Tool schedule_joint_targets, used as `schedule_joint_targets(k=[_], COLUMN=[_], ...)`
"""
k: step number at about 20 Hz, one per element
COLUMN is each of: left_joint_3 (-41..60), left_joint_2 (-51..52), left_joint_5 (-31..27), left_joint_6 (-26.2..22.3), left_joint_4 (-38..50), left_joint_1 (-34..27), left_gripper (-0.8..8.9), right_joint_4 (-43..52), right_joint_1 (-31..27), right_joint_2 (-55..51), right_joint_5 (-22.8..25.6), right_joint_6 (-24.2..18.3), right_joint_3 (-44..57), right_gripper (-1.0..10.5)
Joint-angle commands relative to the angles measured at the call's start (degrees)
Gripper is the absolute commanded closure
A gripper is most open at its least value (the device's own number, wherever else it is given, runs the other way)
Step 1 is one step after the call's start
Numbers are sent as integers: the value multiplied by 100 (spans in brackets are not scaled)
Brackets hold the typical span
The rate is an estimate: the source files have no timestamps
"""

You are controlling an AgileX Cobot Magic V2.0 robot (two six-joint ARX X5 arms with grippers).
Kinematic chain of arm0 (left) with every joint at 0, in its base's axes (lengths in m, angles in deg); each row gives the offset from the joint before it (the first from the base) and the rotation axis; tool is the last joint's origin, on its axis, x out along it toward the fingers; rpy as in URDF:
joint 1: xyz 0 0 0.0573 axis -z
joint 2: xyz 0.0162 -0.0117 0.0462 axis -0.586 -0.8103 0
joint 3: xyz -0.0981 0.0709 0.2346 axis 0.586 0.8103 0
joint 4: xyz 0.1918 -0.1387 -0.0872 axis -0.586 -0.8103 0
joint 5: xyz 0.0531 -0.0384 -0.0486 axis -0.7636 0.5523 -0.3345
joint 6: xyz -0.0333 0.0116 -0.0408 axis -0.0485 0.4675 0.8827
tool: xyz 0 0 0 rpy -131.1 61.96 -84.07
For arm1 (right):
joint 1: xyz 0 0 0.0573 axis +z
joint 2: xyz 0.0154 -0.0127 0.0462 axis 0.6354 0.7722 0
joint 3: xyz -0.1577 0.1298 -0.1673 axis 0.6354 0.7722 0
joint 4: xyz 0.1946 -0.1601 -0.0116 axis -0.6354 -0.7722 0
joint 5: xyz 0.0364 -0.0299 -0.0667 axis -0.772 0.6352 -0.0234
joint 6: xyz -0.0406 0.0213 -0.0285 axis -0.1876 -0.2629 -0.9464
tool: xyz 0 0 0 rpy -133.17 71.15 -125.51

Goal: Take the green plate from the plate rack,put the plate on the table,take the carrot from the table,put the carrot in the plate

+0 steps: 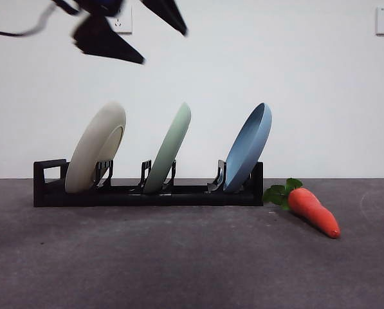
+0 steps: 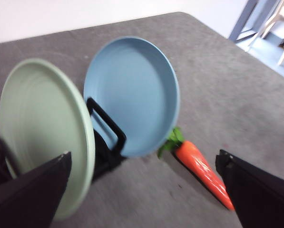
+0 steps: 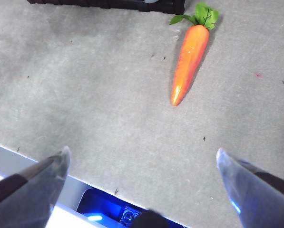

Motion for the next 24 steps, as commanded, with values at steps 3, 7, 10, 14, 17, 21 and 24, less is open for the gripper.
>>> schedule_joint_targets(k=[3, 7, 10, 14, 17, 21, 24], left_joint_3=[-1040, -1338, -1338, -1338, -1338, -1338, -1338], left_joint_2=[-1318, -2002, -2291, -2446, -2446, -2446, -2437], left_joint_5=[-577, -863, -892, -986, -879, -592, -358], left_joint_6=[-219, -216, -201, -105, -103, -103, 46], left_joint_4=[68, 385, 595, 544, 590, 555, 555], left_joint_1=[103, 87, 83, 90, 98, 94, 76], left_gripper=[257, 257, 257, 457, 760, 822, 822], right_joint_4=[55, 55, 57, 57, 59, 61, 74], right_joint_1=[-7, -7, -7, -7, -7, -7, -7], right_joint_2=[-4, -4, -2, -4, -4, -4, -4], right_joint_5=[-9, -9, -9, -9, -7, -7, -7], right_joint_6=[17, 17, 17, 17, 17, 17, 17], right_joint_3=[-13, -13, -13, -13, -13, -13, -13], right_gripper=[321, 321, 321, 321, 321, 321, 321])
